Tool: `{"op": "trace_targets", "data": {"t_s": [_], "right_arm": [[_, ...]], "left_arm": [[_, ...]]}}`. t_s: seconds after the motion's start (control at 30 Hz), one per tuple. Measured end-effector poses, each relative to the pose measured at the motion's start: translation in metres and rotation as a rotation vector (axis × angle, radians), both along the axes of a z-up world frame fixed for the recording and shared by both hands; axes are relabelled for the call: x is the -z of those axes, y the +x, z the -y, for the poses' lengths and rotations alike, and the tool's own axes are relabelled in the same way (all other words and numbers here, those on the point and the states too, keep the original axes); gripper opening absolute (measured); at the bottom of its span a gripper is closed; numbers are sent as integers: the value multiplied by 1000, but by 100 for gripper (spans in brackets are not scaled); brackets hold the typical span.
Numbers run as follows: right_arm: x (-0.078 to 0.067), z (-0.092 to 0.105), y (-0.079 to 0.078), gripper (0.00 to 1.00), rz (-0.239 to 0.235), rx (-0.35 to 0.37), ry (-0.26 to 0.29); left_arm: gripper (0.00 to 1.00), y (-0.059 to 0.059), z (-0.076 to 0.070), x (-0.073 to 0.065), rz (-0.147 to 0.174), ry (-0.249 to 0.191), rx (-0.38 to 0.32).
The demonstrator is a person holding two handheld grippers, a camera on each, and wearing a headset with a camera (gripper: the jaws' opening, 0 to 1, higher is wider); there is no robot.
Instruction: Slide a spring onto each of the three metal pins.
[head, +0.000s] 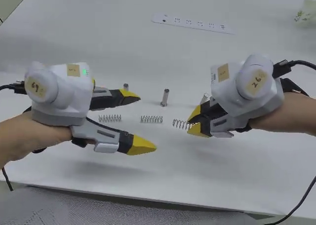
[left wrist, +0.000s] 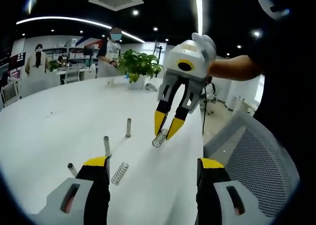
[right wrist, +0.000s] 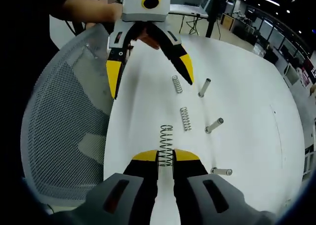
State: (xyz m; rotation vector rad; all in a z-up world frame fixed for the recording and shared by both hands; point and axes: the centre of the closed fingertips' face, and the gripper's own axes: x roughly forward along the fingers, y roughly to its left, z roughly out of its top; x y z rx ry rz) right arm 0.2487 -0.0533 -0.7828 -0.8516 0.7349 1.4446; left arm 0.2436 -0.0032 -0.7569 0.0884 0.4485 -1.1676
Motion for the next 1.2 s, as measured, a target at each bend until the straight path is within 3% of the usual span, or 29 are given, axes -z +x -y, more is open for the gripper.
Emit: {"op": "trace_targets", "data": {"t_s": [0.13,0.33,0.57,0.67,0.8,1.2], "right_arm": [[0,-1,-1,8,6,-17,-6],[0,-2,-2,8,17,-33,-7],[-7,-2,-1,8,24,-28,14],[-9,-3,-3,8,24,-31,22],[-10,-3,-5,8,26,-39,26],[-15,-2,-7,8,31,-45,38]], "left_arm": [[59,-1,15,4,9,10,37],[42,7,29,2,53,10,54],[31,6,39,7,48,13,85],[23,8,42,3,53,-9,79],[20,10,44,-2,55,-35,74],[10,4,52,-4,53,-52,94]]}}
